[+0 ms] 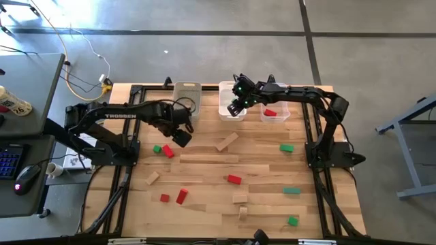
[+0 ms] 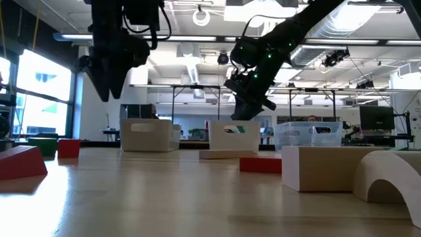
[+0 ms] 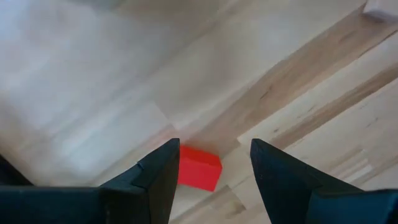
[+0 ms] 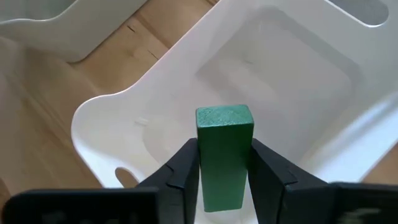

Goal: Sort & place blocks by color
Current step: Put the green block into the white bin, then put the red block into the transparent bin

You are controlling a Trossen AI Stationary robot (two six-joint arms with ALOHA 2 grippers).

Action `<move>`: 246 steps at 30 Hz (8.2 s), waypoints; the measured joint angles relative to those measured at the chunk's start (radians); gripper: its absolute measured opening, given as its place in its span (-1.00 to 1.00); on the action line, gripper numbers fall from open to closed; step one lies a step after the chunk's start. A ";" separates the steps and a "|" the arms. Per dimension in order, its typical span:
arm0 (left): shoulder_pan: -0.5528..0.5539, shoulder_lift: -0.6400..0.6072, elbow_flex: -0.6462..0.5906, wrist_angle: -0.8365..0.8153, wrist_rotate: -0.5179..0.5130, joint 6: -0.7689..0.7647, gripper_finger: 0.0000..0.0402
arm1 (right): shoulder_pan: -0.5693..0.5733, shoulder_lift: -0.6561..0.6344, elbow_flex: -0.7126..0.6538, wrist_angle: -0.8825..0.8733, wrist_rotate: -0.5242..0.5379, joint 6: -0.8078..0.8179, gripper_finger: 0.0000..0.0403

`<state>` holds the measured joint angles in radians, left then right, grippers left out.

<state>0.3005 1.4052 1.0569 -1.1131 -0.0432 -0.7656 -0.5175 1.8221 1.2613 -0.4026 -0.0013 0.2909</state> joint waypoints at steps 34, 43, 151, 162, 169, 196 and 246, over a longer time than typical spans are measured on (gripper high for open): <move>-0.151 0.000 -0.080 -0.103 -0.051 0.715 -0.07 | 0.003 -0.063 0.000 -0.042 -0.118 -0.030 -0.24; -0.152 0.000 -0.080 -0.067 -0.057 1.203 -0.07 | 0.010 -0.177 0.000 -0.043 -0.053 -0.001 -0.24; 0.085 0.069 0.117 0.682 0.193 0.902 -0.49 | 0.311 -0.390 0.000 0.182 -0.166 -0.266 0.24; 0.028 0.069 0.125 0.832 0.180 0.832 -0.49 | 0.311 -0.389 0.000 0.183 -0.200 -0.265 0.24; 0.010 0.069 0.125 0.908 0.181 0.802 -0.49 | 0.311 -0.389 0.000 0.182 -0.236 -0.246 0.24; -0.007 0.069 0.125 0.950 0.124 0.767 -0.05 | 0.310 -0.389 0.000 0.097 -0.194 -0.200 -0.49; -0.007 0.069 0.125 0.684 -0.060 0.623 0.12 | -0.041 -0.385 0.000 -0.638 0.575 0.145 -0.49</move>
<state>0.2933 1.4738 1.1820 -0.4289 -0.1030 -0.1423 -0.5583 1.4367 1.2613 -1.0409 0.5735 0.4360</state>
